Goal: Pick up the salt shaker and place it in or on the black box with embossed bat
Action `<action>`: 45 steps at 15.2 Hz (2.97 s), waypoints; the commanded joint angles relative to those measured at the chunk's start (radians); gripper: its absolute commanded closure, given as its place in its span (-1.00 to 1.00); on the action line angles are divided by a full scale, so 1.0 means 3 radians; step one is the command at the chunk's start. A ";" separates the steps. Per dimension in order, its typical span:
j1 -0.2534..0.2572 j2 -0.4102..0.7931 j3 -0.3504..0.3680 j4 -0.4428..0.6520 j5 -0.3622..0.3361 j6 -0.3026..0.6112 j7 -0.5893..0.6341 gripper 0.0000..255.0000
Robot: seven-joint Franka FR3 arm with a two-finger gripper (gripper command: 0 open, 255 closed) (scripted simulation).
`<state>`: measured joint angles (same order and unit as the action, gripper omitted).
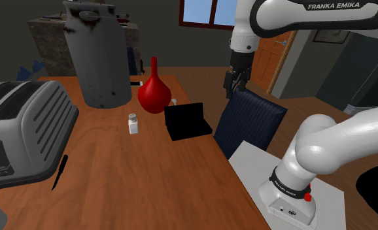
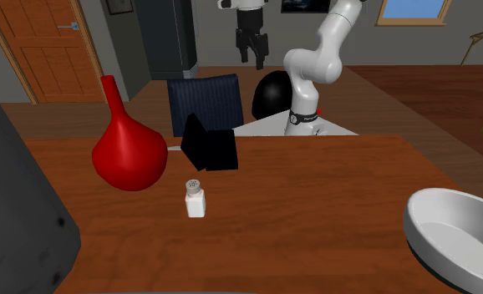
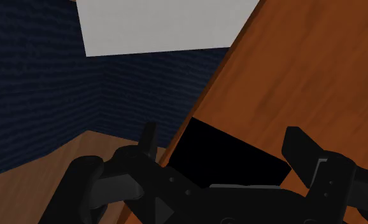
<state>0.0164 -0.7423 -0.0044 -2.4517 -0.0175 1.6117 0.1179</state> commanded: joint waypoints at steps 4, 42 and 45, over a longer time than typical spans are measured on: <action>0.0053 0.0327 0.0102 0.0102 0.0081 0.0248 0.0112 -1.00; 0.0583 0.4167 0.0651 0.3118 -0.0225 0.1293 0.1157 -1.00; 0.0583 0.4167 0.0651 0.3118 -0.0225 0.1293 0.1157 -1.00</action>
<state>0.1911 0.5070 0.1909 -1.5160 -0.0848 1.9981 0.4648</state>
